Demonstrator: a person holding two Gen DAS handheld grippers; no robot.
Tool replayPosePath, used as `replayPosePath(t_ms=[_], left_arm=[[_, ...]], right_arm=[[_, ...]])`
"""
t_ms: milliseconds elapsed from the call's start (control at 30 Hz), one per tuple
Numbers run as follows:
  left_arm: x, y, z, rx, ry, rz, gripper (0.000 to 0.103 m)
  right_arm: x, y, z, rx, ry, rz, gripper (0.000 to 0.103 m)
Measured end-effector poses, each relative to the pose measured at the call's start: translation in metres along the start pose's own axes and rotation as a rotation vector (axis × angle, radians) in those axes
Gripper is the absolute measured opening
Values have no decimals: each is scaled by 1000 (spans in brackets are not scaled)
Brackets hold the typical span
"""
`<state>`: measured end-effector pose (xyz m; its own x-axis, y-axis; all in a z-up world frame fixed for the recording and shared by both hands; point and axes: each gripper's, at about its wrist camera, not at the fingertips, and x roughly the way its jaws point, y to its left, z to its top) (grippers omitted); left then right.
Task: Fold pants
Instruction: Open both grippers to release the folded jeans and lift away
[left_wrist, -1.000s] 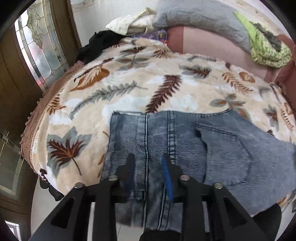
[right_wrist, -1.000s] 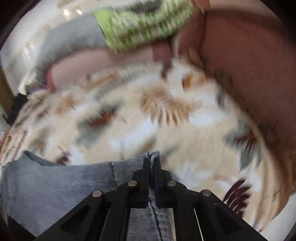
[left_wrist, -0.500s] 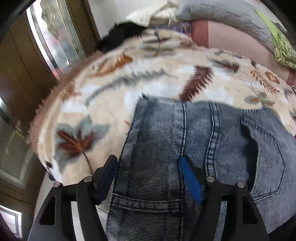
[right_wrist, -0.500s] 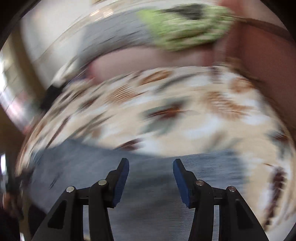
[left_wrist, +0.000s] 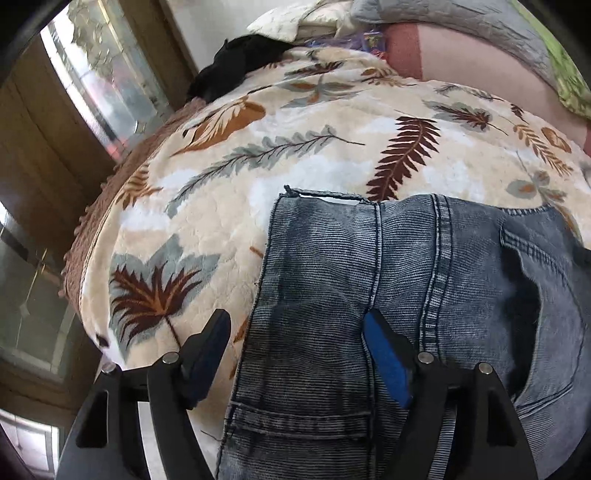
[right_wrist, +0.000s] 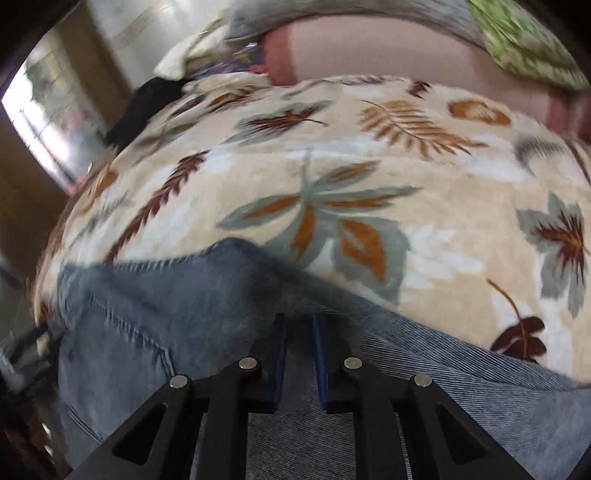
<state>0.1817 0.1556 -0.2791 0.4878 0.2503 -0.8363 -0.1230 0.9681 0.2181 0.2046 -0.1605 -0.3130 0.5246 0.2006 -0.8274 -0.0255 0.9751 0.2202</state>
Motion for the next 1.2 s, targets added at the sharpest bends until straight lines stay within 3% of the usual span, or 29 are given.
replayPosePath(t_ms=[167, 300, 433, 533, 600, 733, 900, 1067, 1200], left_arm=[[-54, 6, -10, -17, -124, -10, 76], [-93, -13, -22, 10, -177, -151, 76], [-105, -58, -31, 88, -138, -263, 77], [-96, -92, -38, 124, -63, -294, 77], [-85, -111, -45, 154, -24, -279, 77], [-57, -142, -53, 209, 36, -180, 77], [-49, -156, -64, 256, 35, -131, 100], [-45, -147, -67, 190, 20, -153, 103], [-48, -150, -73, 156, -7, -125, 103]], right_arm=[[-80, -24, -28, -23, -119, 30, 18], [-132, -83, -72, 74, -142, -27, 18], [-161, -140, -119, 170, -113, -154, 18], [-169, -175, -155, 237, -42, -207, 18], [-173, -187, -176, 243, -31, -231, 18], [-181, -205, -201, 288, -92, -152, 18], [-173, -213, -208, 334, -131, -112, 18], [-171, -215, -216, 361, -179, -79, 19], [-174, -223, -225, 432, -221, -15, 19]])
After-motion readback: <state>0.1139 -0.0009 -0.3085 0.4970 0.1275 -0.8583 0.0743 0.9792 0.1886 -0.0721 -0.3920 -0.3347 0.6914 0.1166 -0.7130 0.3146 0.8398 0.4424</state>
